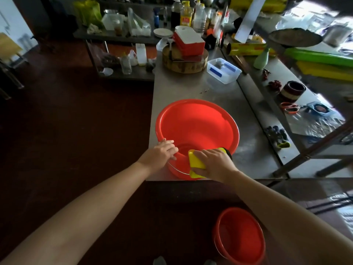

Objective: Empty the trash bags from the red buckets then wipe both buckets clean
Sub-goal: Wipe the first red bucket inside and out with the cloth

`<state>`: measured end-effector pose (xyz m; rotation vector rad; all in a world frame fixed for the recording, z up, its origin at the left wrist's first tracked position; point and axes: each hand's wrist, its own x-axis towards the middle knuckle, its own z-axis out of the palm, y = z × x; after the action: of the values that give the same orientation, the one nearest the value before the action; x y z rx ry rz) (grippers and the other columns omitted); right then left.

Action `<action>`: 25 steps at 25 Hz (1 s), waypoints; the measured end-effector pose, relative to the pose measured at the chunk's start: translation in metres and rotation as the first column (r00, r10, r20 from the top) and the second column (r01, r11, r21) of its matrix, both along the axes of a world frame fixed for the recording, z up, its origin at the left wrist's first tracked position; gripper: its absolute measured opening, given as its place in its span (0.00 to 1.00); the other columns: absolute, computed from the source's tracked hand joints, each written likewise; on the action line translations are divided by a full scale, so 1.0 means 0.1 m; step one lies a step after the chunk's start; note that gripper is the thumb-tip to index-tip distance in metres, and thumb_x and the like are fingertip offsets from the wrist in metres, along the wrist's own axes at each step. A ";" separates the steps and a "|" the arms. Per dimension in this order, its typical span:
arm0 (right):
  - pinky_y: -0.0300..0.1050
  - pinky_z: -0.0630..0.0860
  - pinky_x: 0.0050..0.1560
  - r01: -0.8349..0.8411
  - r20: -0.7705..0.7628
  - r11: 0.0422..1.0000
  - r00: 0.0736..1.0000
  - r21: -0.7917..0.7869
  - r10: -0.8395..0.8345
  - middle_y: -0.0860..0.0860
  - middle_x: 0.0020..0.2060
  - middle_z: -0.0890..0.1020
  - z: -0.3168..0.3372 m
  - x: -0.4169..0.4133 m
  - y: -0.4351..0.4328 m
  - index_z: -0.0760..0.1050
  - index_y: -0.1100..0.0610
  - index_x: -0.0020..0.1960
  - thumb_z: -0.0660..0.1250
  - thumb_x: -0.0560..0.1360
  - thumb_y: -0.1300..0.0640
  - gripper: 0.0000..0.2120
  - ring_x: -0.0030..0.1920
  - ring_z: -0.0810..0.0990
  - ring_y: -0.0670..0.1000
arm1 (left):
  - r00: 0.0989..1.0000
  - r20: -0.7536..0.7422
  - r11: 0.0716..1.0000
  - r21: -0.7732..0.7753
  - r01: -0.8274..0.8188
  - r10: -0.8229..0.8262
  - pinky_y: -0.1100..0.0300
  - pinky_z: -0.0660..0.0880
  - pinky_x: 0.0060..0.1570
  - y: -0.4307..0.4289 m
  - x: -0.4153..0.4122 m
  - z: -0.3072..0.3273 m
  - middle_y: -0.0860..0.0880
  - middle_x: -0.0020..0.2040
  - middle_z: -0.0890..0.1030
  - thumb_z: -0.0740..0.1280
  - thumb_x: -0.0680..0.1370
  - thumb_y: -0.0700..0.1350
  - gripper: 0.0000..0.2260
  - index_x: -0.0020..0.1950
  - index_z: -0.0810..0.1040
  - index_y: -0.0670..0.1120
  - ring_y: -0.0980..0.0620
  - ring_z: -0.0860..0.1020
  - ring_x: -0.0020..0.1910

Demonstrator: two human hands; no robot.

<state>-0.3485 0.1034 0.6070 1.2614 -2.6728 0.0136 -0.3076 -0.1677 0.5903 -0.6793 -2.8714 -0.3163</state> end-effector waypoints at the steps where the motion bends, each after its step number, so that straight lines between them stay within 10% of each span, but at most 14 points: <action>1: 0.50 0.78 0.52 -0.018 -0.003 1.000 1.000 0.003 0.018 0.48 0.51 0.84 0.01 -0.04 0.10 0.76 0.52 0.68 0.61 0.74 0.29 0.33 0.51 0.84 0.54 | 1.000 0.001 1.000 -0.011 0.008 -0.008 0.52 0.55 0.76 -0.01 -0.01 0.02 0.42 0.69 0.76 0.64 0.81 0.36 0.16 0.69 0.75 0.42 0.44 0.68 0.75; 10: 0.55 0.77 0.62 -0.127 0.014 0.991 0.992 0.033 0.126 0.52 0.56 0.83 0.10 -0.41 0.57 0.77 0.56 0.67 0.71 0.72 0.34 0.33 0.56 0.82 0.58 | 0.998 0.064 0.990 -0.142 -0.010 0.019 0.49 0.56 0.78 -0.22 -0.18 0.14 0.49 0.73 0.73 0.61 0.83 0.41 0.16 0.72 0.72 0.47 0.49 0.61 0.78; 15: 0.56 0.74 0.61 -0.046 0.008 0.991 0.999 0.128 0.045 0.48 0.59 0.81 0.08 -0.25 0.33 0.68 0.45 0.74 0.56 0.72 0.24 0.39 0.56 0.81 0.56 | 0.990 0.133 0.935 -0.355 0.015 0.035 0.41 0.49 0.78 0.19 -0.01 0.23 0.48 0.78 0.66 0.53 0.85 0.57 0.24 0.78 0.63 0.48 0.48 0.58 0.79; 25: 0.49 0.69 0.66 -0.169 0.157 0.962 0.978 0.215 0.137 0.45 0.62 0.81 0.11 -0.65 0.69 0.71 0.46 0.73 0.65 0.74 0.32 0.32 0.60 0.79 0.53 | 0.972 0.194 0.982 -0.159 -0.104 0.135 0.48 0.46 0.79 0.22 -0.07 0.30 0.52 0.74 0.71 0.60 0.84 0.41 0.17 0.72 0.73 0.52 0.51 0.59 0.79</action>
<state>-0.4131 0.1727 0.6175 1.5914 -2.7502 -0.1952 -0.3142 -0.1453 0.6200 -0.5201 -3.1407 -0.1660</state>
